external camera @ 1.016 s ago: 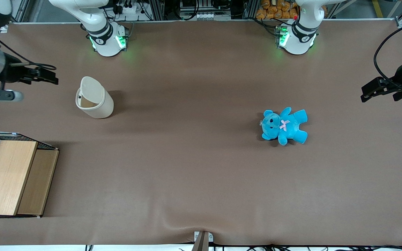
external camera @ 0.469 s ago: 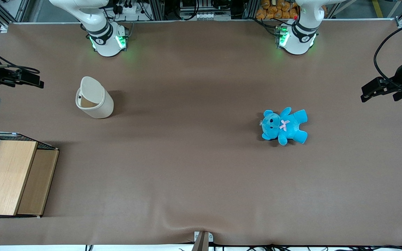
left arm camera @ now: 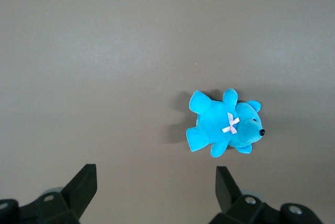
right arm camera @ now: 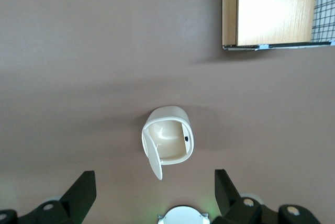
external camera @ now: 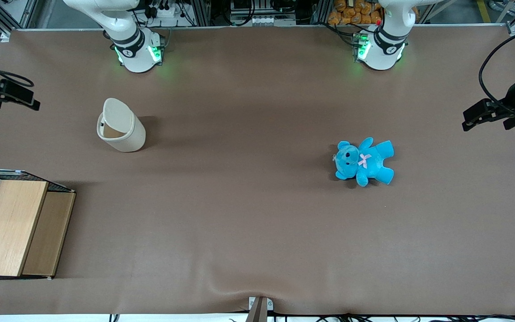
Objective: Open trash can with right arm
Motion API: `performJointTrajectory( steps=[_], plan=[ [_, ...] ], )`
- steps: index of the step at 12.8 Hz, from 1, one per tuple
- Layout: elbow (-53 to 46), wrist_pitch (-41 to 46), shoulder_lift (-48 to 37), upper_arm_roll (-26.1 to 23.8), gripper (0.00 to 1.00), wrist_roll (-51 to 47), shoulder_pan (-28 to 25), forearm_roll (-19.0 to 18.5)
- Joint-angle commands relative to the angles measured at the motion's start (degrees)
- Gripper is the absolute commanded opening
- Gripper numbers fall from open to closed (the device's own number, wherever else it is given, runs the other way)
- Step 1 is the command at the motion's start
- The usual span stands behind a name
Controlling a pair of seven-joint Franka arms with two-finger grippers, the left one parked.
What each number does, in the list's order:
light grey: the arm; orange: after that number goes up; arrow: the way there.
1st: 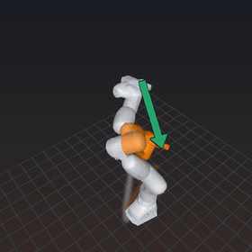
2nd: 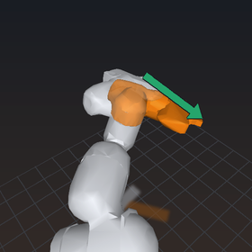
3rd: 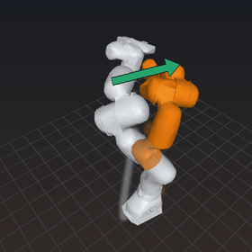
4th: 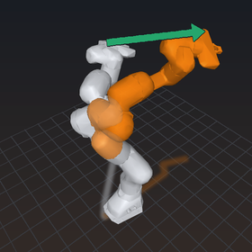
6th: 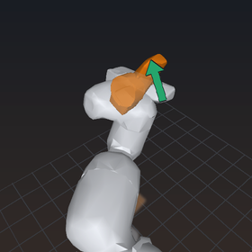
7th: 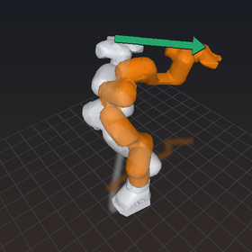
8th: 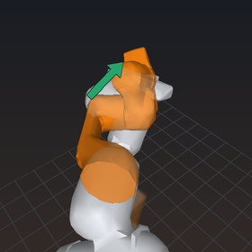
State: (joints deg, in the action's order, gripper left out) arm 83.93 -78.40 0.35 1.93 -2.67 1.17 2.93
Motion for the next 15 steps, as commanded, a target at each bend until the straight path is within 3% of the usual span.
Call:
performJointTrajectory(
  steps=[1,15],
  plan=[
    [5.27,-2.72,-4.48,-0.43,1.0,-0.32,0.67,-0.21],
    [3.7,-5.62,-3.17,-0.43,1.0,0.56,0.76,-0.38]
  ],
)
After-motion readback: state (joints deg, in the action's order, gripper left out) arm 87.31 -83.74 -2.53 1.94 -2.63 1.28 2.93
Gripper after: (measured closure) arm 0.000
